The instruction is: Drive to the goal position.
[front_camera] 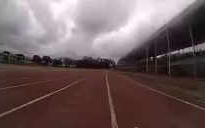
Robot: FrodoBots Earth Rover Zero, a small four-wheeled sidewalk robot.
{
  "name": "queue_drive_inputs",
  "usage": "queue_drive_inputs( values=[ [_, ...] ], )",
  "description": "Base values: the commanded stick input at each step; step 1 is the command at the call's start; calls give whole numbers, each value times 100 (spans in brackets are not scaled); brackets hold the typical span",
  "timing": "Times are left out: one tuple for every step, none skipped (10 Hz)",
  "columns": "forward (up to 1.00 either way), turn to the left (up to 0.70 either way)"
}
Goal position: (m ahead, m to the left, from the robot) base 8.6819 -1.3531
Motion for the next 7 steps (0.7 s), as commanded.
queue_drive_inputs(
  values=[
    [70,0],
    [70,0],
    [70,0],
    [70,0],
    [70,0],
    [70,0],
    [70,0]
  ],
)
